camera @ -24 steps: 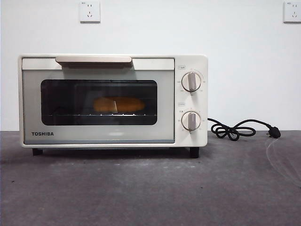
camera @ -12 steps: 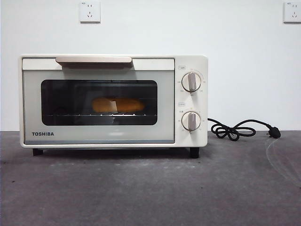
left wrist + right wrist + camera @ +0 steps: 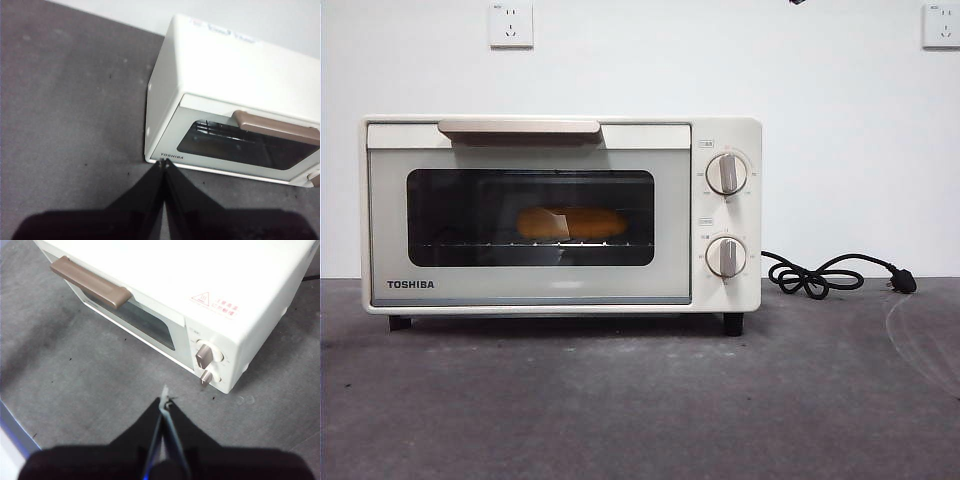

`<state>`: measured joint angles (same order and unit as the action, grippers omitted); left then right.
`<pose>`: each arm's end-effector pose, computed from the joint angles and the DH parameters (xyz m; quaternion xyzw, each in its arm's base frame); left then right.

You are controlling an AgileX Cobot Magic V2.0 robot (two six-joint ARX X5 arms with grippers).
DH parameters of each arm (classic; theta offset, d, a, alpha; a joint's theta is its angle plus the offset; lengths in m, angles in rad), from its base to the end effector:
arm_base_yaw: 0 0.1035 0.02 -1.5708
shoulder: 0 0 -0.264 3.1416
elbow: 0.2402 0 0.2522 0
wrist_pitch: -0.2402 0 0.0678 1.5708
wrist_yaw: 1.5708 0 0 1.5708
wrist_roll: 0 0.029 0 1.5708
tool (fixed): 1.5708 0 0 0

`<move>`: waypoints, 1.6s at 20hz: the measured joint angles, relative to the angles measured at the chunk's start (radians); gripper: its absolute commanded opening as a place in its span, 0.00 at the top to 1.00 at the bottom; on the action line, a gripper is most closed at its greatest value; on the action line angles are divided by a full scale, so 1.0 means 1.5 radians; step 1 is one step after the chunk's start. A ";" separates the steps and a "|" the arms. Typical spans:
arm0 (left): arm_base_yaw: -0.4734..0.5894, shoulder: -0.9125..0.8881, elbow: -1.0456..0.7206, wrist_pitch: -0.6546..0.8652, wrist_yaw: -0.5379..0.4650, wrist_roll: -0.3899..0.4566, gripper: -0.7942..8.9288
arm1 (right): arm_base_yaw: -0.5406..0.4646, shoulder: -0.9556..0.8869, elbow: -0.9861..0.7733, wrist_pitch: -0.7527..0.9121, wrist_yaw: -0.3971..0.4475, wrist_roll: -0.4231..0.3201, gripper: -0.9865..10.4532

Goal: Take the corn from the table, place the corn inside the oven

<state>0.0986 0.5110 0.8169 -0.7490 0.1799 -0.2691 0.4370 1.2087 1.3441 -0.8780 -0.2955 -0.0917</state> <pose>0.0923 0.0039 0.3223 -0.1610 0.2210 -0.0101 0.9619 0.2062 0.1056 0.3783 -0.0655 0.3462 0.3499 0.8680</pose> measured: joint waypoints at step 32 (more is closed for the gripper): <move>-0.174 -0.182 -0.229 0.579 0.151 0.242 0.92 | 0.000 0.000 0.000 0.003 0.001 0.002 0.92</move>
<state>-0.1619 0.2375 0.4740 0.1188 0.4057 0.0937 0.4370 1.2087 1.3441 -0.8738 -0.2947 -0.0891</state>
